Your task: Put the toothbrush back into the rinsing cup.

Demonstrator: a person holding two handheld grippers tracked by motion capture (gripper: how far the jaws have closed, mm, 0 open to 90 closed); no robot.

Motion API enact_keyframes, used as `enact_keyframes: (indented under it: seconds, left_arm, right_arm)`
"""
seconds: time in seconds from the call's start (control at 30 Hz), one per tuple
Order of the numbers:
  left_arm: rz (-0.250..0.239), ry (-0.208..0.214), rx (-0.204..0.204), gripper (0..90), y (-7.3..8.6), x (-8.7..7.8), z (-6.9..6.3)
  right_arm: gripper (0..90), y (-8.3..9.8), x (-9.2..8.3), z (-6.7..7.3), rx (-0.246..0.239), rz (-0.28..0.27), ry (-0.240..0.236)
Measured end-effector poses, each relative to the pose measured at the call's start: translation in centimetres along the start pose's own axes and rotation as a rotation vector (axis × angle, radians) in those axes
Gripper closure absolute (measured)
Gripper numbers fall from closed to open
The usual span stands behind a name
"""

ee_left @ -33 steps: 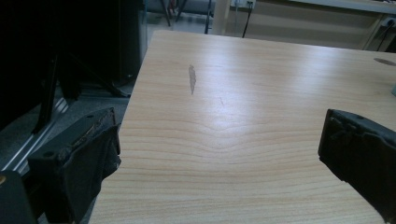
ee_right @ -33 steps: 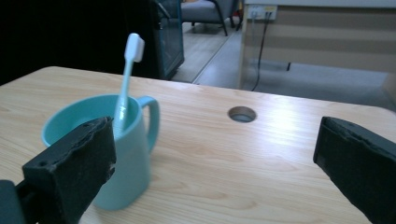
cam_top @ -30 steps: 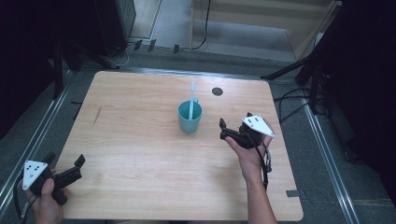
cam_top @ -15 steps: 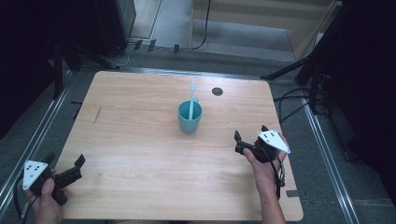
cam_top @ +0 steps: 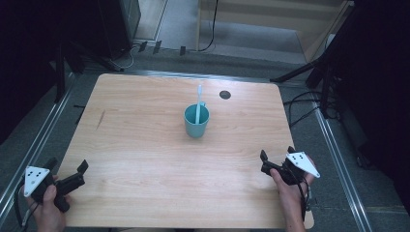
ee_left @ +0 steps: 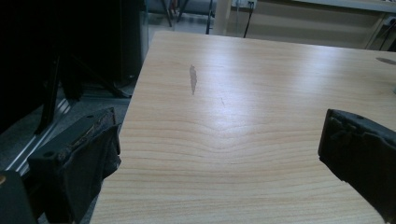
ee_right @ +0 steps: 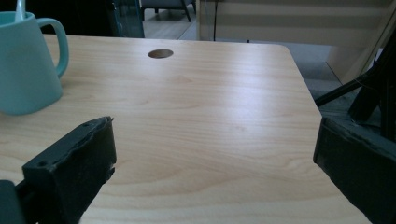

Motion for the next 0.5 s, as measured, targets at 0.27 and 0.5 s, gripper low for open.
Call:
enact_keyframes:
  seconds: [0.27, 0.5]
  left_arm:
    - [0.000, -0.001, 0.004, 0.0, 0.0, 0.0, 0.0]
    - [0.001, -0.003, 0.004, 0.0, 0.0, 0.0, 0.0]
  right_arm:
    - [0.0, 1.6, -1.8, -1.8, 0.015, 0.013, 0.023]
    - [0.0, 2.3, -3.0, -2.8, 0.016, 0.016, 0.034]
Point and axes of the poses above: each handheld gripper's, and its own axes: x roughly forward along the jaws, y roughly out of its underside, z roughly to its left, the point moved 7 cm from there along x, roughly forward along the jaws, and after that the axes turned 6 degrees about -y, right-handed, at the moved point
